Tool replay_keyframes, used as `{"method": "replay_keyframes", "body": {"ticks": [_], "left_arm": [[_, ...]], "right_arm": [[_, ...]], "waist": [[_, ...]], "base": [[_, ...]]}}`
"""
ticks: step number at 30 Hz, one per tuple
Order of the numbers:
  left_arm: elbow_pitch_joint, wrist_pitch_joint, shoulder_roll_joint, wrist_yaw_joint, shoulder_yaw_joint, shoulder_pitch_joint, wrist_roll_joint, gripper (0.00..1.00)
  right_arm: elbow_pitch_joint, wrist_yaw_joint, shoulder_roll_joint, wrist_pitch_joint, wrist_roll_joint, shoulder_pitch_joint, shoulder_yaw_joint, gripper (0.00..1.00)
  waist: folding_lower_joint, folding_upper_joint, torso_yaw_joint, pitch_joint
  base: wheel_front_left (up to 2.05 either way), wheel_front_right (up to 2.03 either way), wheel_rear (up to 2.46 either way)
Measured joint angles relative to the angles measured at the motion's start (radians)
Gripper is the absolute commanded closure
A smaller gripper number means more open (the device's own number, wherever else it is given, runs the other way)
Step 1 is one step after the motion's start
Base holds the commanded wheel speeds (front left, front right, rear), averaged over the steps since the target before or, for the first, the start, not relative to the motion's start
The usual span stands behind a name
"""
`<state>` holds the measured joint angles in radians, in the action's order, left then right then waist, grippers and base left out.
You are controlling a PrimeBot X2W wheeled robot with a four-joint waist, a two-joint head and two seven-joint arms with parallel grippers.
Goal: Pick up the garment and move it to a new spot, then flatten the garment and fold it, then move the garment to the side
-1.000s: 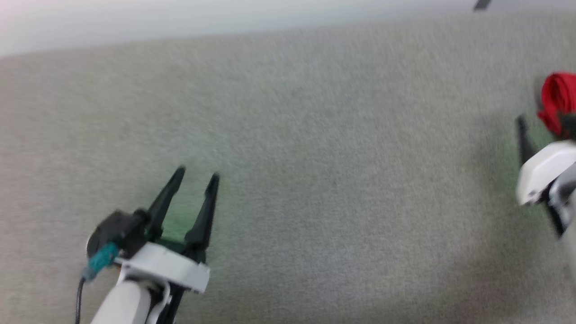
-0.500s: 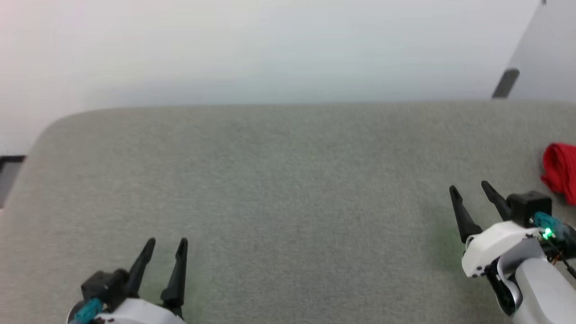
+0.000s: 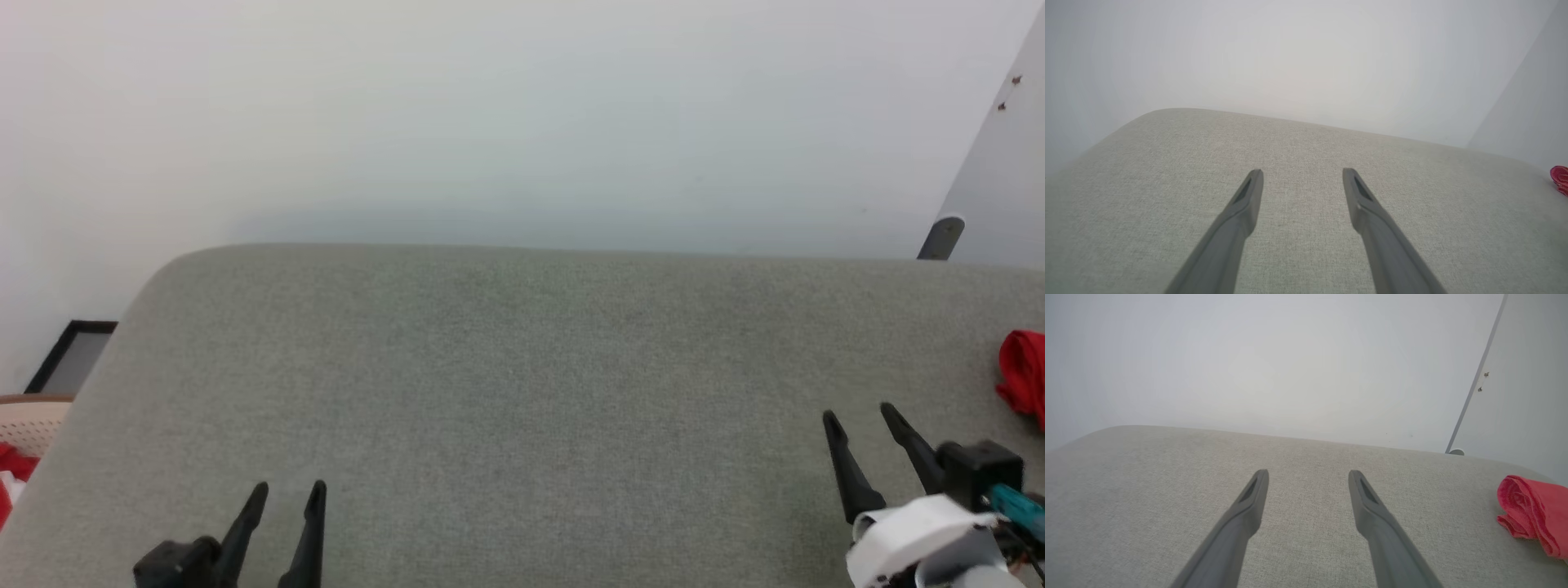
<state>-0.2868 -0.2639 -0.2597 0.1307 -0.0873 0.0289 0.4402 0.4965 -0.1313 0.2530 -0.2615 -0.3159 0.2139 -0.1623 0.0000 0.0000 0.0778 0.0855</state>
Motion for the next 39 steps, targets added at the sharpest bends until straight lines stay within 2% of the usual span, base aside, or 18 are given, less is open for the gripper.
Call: {"method": "replay_keyframes", "body": {"ticks": [11,24,39], "left_arm": [[0.071,0.0,0.002,0.0,0.027,0.086,-0.015,0.0],[0.144,0.0,0.003,0.0,0.029,0.155,-0.027,0.0],[0.143,0.0,0.009,0.0,0.035,0.15,-0.026,0.0]], "right_arm": [[-0.204,0.0,-0.012,0.045,0.015,-0.181,0.124,0.0],[-0.466,0.0,-0.107,0.137,0.07,-0.361,0.246,0.0],[-0.522,0.0,-0.143,0.169,0.075,-0.385,0.256,0.0]], "waist": [[0.0,0.0,0.017,0.034],[0.0,0.0,0.028,0.025],[0.0,0.0,0.023,0.025]], "base": [[0.0,0.0,0.0],[0.0,0.0,0.0],[0.0,0.0,0.0]]}}
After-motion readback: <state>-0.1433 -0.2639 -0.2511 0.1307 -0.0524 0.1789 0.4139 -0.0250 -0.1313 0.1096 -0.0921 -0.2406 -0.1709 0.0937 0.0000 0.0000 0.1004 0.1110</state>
